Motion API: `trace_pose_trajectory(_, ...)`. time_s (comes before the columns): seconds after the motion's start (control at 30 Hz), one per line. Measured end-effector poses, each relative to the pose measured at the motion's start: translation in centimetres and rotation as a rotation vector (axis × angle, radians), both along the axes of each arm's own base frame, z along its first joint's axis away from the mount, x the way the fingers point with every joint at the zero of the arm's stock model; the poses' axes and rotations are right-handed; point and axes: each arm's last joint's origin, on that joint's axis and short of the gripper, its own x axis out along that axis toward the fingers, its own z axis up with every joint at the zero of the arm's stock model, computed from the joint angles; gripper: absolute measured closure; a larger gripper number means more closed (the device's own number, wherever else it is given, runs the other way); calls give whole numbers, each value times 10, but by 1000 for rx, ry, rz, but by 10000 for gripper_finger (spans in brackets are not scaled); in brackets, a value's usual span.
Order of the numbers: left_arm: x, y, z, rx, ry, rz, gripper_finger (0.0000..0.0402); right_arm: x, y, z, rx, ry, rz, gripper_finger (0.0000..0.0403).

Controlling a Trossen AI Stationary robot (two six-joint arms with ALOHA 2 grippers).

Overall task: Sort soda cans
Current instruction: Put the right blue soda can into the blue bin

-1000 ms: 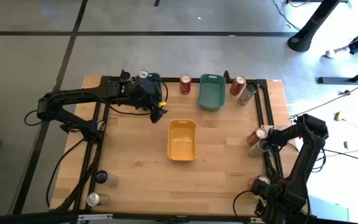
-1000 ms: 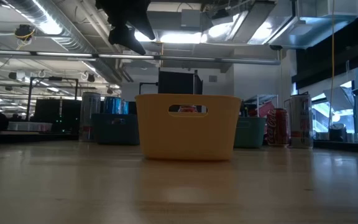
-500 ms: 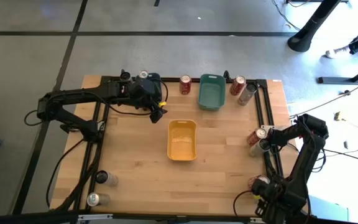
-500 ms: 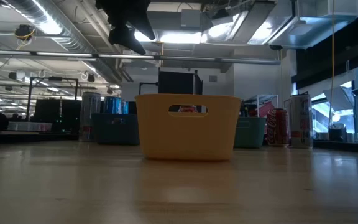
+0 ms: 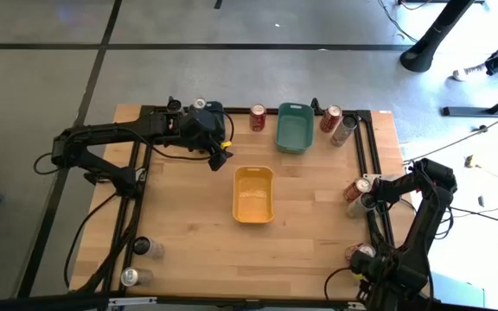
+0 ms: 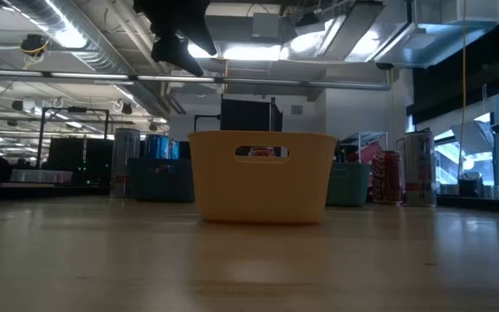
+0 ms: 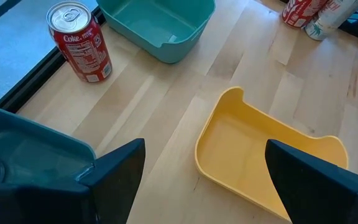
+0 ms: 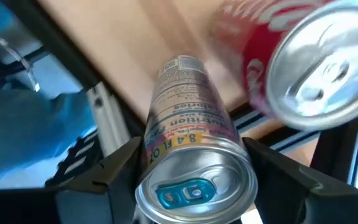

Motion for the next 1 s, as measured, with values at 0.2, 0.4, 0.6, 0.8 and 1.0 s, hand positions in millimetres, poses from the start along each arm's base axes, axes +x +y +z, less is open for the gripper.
trace_pose_trajectory(0.2, 0, 0, 0, 6, 4, -7, 82, 9, 4, 22, 77, -24, 1, 171)
trace_pose_trajectory(0.4, 0, -3, -1, 17, 17, -30, 82, 28, -2, 40, 97, -137, 49, 171)
trace_pose_trajectory(0.6, 2, -14, -1, 36, 24, -96, 82, 57, -19, 46, 63, -251, 129, 171)
trace_pose_trajectory(0.8, 4, -29, -1, 0, 20, -238, 82, 89, -51, 45, -33, -288, 272, 173)
trace_pose_trajectory(1.0, 2, -39, -3, 1, 58, -296, 82, 119, -90, 45, -111, -300, 423, 173)
